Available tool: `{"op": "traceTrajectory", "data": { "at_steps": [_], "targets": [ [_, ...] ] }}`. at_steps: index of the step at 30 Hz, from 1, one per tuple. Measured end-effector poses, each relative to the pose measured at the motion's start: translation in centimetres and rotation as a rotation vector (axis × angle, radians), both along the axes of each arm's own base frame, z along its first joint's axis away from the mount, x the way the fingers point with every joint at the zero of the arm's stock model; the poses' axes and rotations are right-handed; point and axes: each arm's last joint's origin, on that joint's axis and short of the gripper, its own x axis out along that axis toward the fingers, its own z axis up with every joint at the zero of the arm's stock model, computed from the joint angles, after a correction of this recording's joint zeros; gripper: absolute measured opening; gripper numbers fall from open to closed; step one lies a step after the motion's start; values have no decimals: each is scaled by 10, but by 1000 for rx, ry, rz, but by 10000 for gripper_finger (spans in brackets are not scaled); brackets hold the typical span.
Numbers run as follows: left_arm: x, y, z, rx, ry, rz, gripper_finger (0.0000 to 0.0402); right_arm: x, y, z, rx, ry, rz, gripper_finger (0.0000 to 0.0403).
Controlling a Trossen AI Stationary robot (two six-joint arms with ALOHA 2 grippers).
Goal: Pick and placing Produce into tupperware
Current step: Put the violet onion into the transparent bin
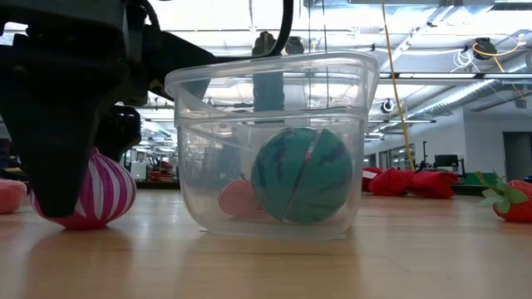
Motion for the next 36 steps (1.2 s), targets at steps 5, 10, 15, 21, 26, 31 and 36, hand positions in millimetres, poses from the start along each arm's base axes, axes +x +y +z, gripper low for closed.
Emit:
{"op": "traceTrajectory", "data": {
  "at_steps": [5,10,15,21,26,31,36],
  "targets": [
    [0,0,0,3,-2,1,397,0,0,0,0,0,0,196],
    [0,0,0,3,-2,2,397,0,0,0,0,0,0,196],
    [0,0,0,4,-2,1,397,0,0,0,0,0,0,196],
    [0,0,0,5,-3,2,397,0,0,0,0,0,0,196],
    [0,0,0,3,1,25,397,0,0,0,0,0,0,196],
    [0,0,0,2,1,24,397,0,0,0,0,0,0,196],
    [0,0,0,2,0,19,397,0,0,0,0,0,0,196]
  ]
}}
